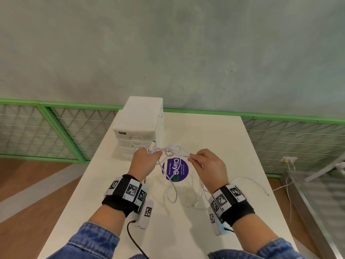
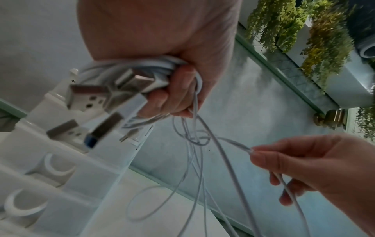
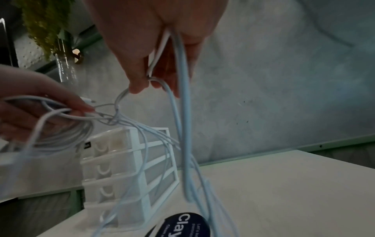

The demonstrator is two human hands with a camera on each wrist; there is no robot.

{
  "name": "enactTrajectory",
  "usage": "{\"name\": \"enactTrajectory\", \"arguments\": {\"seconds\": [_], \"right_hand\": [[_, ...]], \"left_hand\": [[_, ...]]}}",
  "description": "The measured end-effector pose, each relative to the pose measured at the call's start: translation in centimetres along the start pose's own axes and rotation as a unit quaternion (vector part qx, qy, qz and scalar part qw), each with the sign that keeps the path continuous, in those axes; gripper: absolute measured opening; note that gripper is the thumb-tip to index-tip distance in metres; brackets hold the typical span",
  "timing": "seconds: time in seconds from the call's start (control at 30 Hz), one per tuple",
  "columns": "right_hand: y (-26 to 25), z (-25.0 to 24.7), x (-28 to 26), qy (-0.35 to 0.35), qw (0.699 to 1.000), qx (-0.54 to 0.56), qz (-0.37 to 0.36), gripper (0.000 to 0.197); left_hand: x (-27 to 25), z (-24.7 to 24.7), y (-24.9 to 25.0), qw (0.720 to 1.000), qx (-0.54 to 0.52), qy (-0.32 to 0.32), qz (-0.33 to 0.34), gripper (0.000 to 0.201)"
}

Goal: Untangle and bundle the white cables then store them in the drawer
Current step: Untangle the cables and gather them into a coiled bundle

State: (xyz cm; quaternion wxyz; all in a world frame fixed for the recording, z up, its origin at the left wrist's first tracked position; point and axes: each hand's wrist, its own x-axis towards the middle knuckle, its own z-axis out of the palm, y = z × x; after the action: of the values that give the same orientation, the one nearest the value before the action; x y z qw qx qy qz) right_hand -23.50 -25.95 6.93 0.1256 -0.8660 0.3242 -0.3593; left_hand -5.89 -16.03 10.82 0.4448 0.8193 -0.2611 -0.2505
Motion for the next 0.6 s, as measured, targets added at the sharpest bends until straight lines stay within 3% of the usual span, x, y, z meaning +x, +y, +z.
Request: {"name": "enactTrajectory", "arguments": {"seconds": [0.1, 0.33, 0.53, 0.6], "right_hand": [[0.9, 0.2, -0.5, 0.014, 0.999, -0.034, 0.005, 0.013], [2.9, -0.5, -1.0, 0.048, 0.996, 0.026, 0.069, 0.005], [5.4, -0.4, -1.9, 0.053, 0.994, -0.045, 0.085, 0.005], [6.4, -0.4, -2.6, 0.032, 0.989, -0.062, 0.127, 0.007]], "left_hand": [[-0.4, -0.3, 0.2, 1.000, -0.004, 0.005, 0.005, 0.041], [-0.7, -1.2, 0.4, 0.999, -0.029, 0.024, 0.023, 0.039], [-0.9, -2.3, 0.7, 0.994, -0.077, 0.073, 0.032, 0.042], [-1.1, -2.7, 0.8, 0.992, -0.088, 0.085, 0.037, 0.042]]}}
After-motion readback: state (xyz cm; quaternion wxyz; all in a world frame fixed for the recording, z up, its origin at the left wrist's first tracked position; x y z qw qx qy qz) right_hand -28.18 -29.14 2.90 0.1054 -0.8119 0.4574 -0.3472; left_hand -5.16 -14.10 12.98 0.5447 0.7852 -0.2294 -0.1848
